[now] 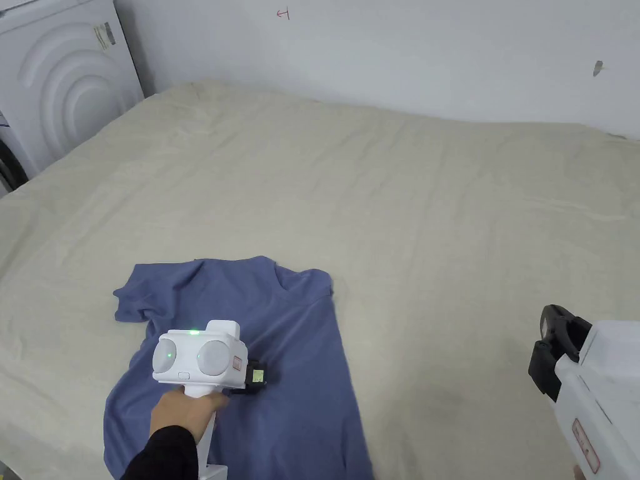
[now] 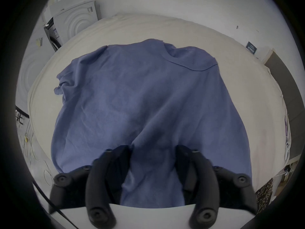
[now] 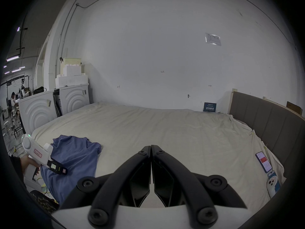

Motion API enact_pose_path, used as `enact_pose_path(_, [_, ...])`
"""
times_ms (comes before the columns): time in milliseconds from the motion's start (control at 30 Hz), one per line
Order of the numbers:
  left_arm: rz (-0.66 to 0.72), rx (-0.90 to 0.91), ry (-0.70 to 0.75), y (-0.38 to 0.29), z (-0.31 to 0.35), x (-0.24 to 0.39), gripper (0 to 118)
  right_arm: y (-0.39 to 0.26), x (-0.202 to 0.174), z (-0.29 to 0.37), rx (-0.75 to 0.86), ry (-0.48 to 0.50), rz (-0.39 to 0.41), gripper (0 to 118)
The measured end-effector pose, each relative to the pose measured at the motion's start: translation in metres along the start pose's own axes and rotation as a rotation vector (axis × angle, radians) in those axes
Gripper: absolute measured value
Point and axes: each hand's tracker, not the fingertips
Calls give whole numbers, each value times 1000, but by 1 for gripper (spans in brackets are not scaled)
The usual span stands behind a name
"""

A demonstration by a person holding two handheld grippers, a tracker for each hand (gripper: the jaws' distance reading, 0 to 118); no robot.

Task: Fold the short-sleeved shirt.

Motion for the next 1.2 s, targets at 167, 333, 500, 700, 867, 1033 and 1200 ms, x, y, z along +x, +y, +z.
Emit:
enact_pose_path(167, [-57, 17, -10, -1, 1, 3, 2, -4, 16, 0, 0, -17, -10, 0])
enact_pose_path(333, [-17, 129, -59, -12, 23, -7, 0, -5, 30, 4, 12, -30, -19, 0])
enact_pose_path(500, [74, 230, -168, -8, 70, -20, 0, -6, 42, 14, 27, -43, -30, 0])
enact_pose_path(700, [28, 345, -226, 13, 124, -1, 0, -4, 61, 27, 55, -72, -55, 0])
enact_pose_path(867, [-29, 461, -304, 55, 175, 35, 0, -2, 75, 35, 78, -107, -69, 0])
enact_pose_path(1033, [-166, 538, -368, 91, 217, 98, 0, 0, 88, 64, 107, -155, -80, 0])
enact_pose_path(1200, [-279, 584, -465, 109, 241, 171, 0, 1, 107, 80, 125, -209, -81, 0])
